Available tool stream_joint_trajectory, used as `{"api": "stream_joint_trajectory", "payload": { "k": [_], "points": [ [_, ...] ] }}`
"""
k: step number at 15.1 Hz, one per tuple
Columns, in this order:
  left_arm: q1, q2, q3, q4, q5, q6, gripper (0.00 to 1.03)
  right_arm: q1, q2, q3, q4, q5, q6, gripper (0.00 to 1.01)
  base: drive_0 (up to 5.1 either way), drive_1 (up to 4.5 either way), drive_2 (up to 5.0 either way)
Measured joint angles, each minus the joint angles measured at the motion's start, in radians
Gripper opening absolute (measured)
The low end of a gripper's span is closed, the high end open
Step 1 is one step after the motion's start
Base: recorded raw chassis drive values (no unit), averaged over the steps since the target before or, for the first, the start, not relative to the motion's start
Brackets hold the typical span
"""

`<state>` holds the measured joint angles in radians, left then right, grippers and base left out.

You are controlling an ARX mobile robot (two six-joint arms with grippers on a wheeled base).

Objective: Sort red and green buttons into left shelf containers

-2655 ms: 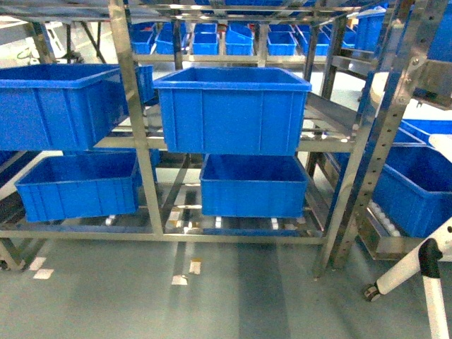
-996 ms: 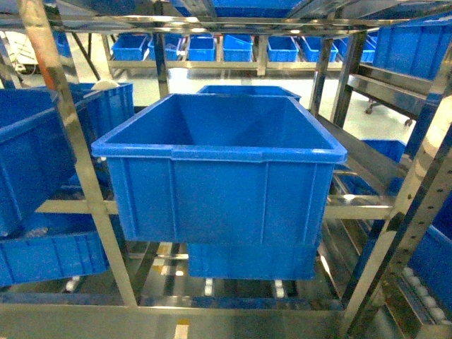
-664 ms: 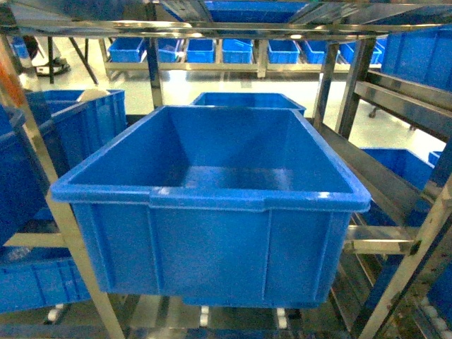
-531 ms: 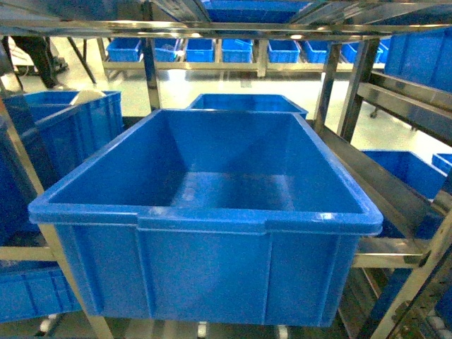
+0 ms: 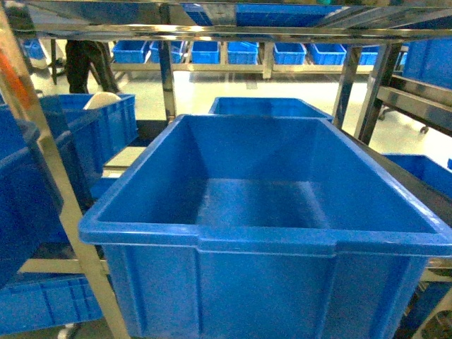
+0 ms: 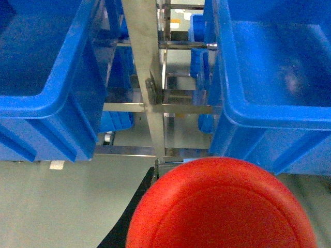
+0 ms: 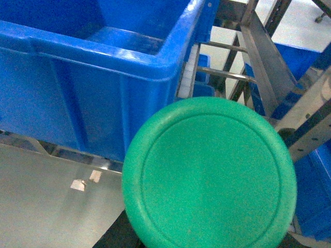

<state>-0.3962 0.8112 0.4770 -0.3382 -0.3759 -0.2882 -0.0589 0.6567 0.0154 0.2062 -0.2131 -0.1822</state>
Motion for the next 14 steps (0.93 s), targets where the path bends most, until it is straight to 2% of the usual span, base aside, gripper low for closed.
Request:
{"api": "stream_joint_trajectory", "payload": {
  "k": [14],
  "points": [
    [0.002, -0.002, 0.0, -0.004, -0.008, 0.0, 0.26, 0.001, -0.003, 0.0, 0.003, -0.005, 0.0, 0.26, -4.9, 2.52, 2.5]
  ]
}}
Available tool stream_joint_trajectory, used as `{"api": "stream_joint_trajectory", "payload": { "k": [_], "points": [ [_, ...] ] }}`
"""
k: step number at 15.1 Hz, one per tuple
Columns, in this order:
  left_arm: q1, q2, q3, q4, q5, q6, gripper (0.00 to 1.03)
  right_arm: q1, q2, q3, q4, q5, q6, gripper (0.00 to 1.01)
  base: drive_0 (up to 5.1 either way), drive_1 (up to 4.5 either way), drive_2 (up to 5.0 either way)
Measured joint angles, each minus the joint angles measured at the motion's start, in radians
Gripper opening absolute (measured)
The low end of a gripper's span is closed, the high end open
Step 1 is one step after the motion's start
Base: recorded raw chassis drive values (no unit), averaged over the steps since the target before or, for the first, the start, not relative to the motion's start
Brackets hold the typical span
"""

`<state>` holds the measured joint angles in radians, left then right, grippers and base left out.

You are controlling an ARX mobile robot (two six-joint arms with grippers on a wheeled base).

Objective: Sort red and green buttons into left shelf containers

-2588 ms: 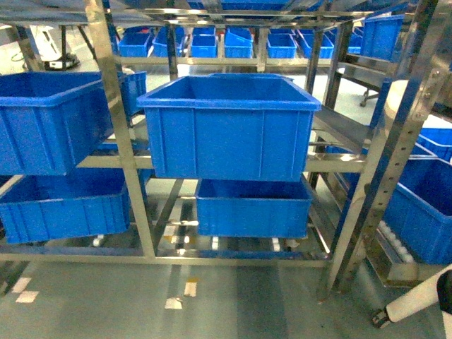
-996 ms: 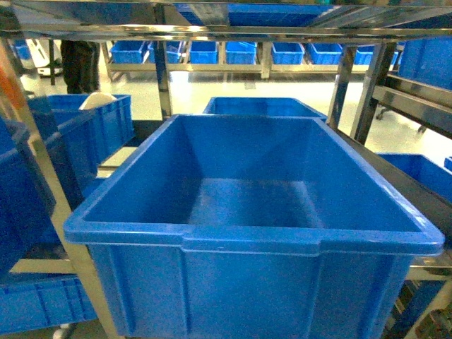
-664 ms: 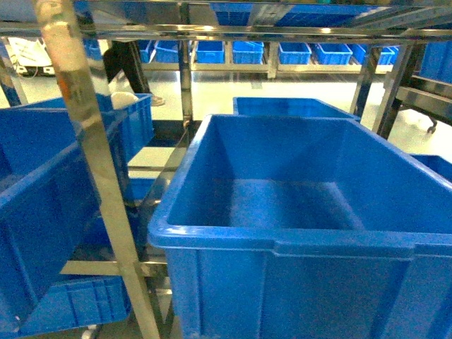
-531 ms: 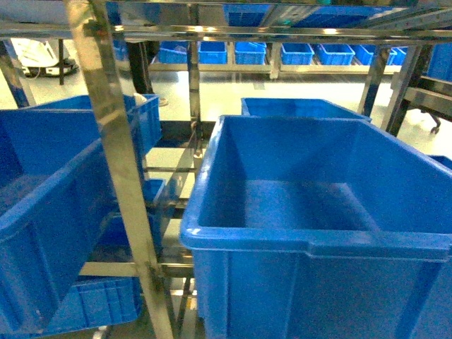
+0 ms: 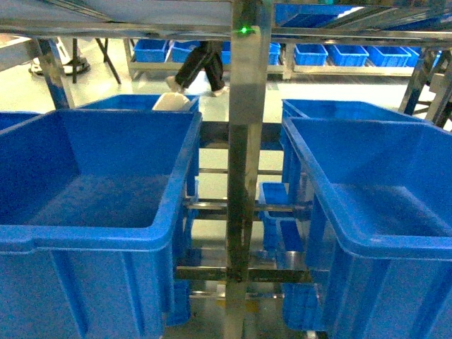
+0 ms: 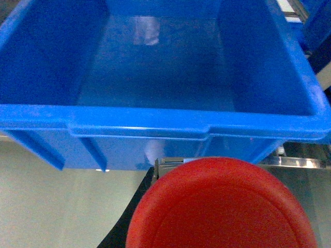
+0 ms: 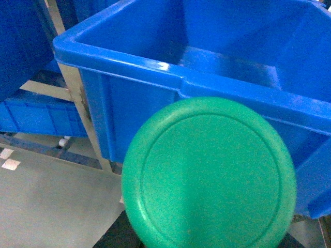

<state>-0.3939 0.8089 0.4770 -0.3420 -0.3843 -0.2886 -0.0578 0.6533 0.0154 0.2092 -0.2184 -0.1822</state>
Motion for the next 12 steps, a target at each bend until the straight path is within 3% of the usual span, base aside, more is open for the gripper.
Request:
{"api": "stream_joint_trajectory", "payload": {
  "k": [12],
  "points": [
    [-0.003, -0.004, 0.0, 0.003, 0.007, 0.0, 0.26, -0.001, 0.0, 0.0, -0.002, 0.002, 0.0, 0.26, -4.9, 2.55, 2.5]
  ]
}}
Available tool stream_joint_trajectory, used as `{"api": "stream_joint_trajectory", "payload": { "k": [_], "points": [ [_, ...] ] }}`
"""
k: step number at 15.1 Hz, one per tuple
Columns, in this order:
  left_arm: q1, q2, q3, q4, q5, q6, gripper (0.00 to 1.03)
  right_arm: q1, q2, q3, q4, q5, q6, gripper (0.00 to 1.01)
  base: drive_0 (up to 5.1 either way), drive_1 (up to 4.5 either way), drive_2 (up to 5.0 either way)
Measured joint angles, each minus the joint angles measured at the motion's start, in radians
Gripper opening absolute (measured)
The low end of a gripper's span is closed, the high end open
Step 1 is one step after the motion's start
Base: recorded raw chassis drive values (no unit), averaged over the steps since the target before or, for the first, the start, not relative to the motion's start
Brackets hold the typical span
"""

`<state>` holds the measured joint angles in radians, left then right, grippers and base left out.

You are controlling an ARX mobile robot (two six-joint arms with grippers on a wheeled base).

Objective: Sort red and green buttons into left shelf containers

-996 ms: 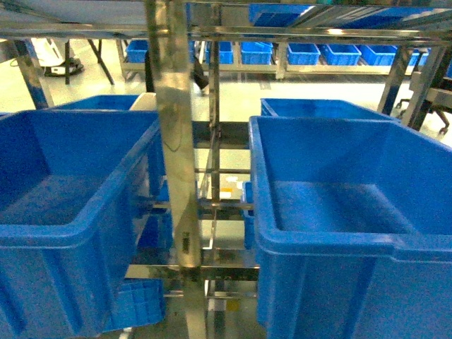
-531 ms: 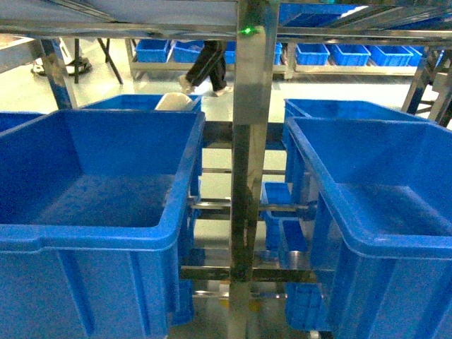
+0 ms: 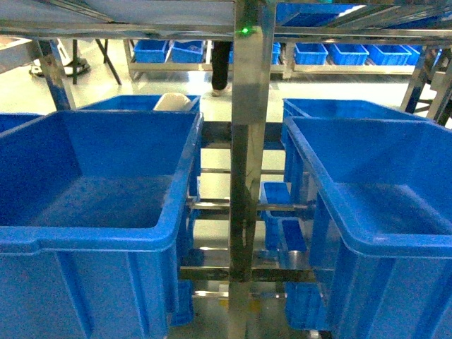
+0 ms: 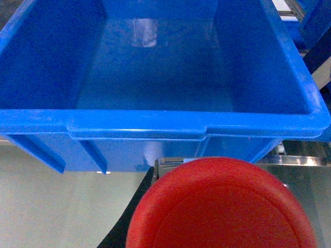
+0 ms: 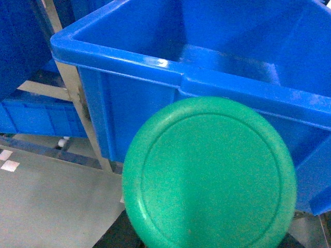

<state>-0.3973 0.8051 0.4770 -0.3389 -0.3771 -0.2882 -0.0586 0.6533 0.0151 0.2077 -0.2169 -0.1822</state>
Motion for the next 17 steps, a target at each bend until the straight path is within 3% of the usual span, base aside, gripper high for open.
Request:
{"api": "stream_joint_trajectory", "payload": {
  "k": [2, 4, 8, 13, 17],
  "points": [
    [0.0, 0.0, 0.0, 0.0, 0.0, 0.0, 0.26, 0.0, 0.002, 0.0, 0.005, -0.001, 0.001, 0.26, 0.0, 0.0, 0.0],
    [0.0, 0.0, 0.0, 0.0, 0.0, 0.0, 0.26, -0.016, 0.162, 0.054, 0.093, -0.019, -0.012, 0.26, 0.0, 0.0, 0.0],
    [0.0, 0.001, 0.0, 0.0, 0.0, 0.0, 0.26, -0.05, 0.27, 0.187, 0.08, -0.046, -0.032, 0.26, 0.0, 0.0, 0.0],
    [0.0, 0.001, 0.0, 0.0, 0.0, 0.0, 0.26, -0.122, 0.581, 0.465, 0.067, -0.08, -0.083, 0.26, 0.0, 0.0, 0.0],
    [0.0, 0.001, 0.0, 0.0, 0.0, 0.0, 0.26, -0.159, 0.889, 0.725, -0.071, -0.094, -0.144, 0.26, 0.0, 0.0, 0.0]
  ]
}}
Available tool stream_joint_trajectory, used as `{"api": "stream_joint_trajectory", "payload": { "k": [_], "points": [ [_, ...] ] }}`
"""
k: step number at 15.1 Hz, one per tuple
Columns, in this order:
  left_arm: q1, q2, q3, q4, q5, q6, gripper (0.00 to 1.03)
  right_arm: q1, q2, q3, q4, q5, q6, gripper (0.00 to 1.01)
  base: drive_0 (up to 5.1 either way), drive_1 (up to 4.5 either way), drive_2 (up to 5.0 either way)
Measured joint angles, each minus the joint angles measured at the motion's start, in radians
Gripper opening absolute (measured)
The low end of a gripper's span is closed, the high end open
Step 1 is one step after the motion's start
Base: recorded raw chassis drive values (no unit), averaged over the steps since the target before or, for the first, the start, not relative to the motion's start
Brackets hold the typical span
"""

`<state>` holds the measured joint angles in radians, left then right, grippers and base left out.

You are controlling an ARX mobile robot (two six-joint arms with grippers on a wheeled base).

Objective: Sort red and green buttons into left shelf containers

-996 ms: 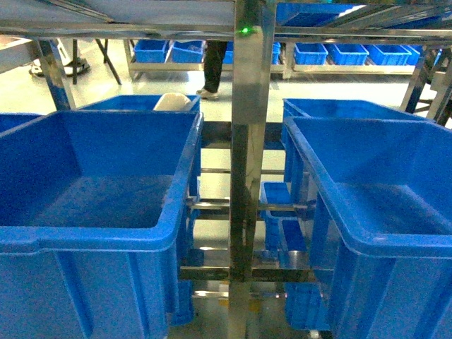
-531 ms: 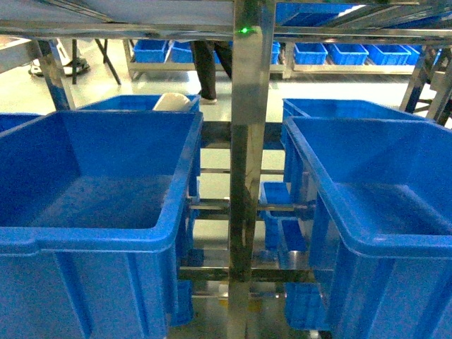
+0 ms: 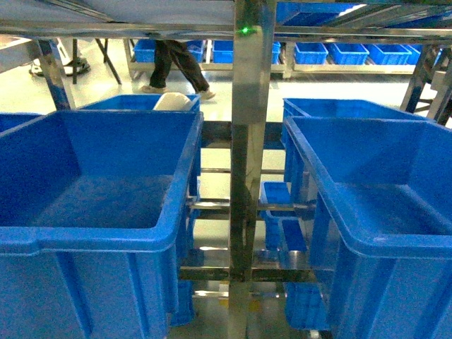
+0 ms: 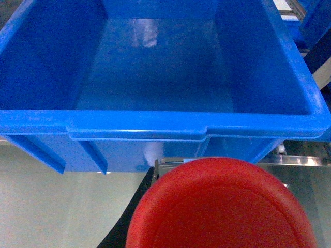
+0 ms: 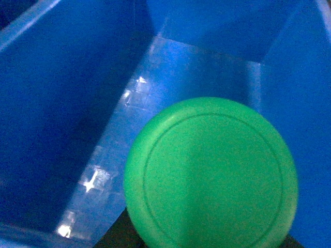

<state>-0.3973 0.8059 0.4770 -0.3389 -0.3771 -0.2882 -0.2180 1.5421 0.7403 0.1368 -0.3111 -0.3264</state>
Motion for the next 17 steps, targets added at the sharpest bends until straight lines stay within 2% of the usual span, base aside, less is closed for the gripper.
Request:
{"api": "stream_joint_trajectory", "payload": {
  "k": [2, 4, 6, 8, 9, 13, 15, 16, 17],
  "points": [
    [0.0, 0.0, 0.0, 0.0, 0.0, 0.0, 0.26, -0.012, 0.135, 0.128, -0.08, 0.002, -0.011, 0.26, 0.0, 0.0, 0.0],
    [0.0, 0.0, 0.0, 0.0, 0.0, 0.0, 0.26, -0.01, 0.259, 0.291, -0.211, 0.012, -0.017, 0.26, 0.0, 0.0, 0.0],
    [0.0, 0.0, 0.0, 0.0, 0.0, 0.0, 0.26, 0.018, 0.383, 0.438, -0.327, 0.021, -0.03, 0.26, 0.0, 0.0, 0.0],
    [0.0, 0.0, 0.0, 0.0, 0.0, 0.0, 0.26, 0.045, 0.42, 0.478, -0.352, 0.029, -0.05, 0.26, 0.0, 0.0, 0.0],
    [0.0, 0.0, 0.0, 0.0, 0.0, 0.0, 0.26, 0.056, 0.421, 0.481, -0.356, 0.032, -0.053, 0.31, 0.0, 0.0, 0.0],
    [0.0, 0.0, 0.0, 0.0, 0.0, 0.0, 0.26, 0.053, 0.411, 0.406, -0.225, 0.071, -0.071, 0.8, 0.0, 0.0, 0.0],
    [0.0, 0.0, 0.0, 0.0, 0.0, 0.0, 0.26, 0.048, 0.373, 0.343, -0.164, 0.071, -0.072, 0.96, 0.0, 0.0, 0.0],
    [0.0, 0.0, 0.0, 0.0, 0.0, 0.0, 0.26, 0.048, 0.331, 0.296, -0.112, 0.068, -0.071, 1.0, 0.0, 0.0, 0.0],
    [0.0, 0.0, 0.0, 0.0, 0.0, 0.0, 0.26, 0.05, 0.274, 0.239, -0.052, 0.067, -0.072, 0.97, 0.0, 0.0, 0.0]
  ]
}}
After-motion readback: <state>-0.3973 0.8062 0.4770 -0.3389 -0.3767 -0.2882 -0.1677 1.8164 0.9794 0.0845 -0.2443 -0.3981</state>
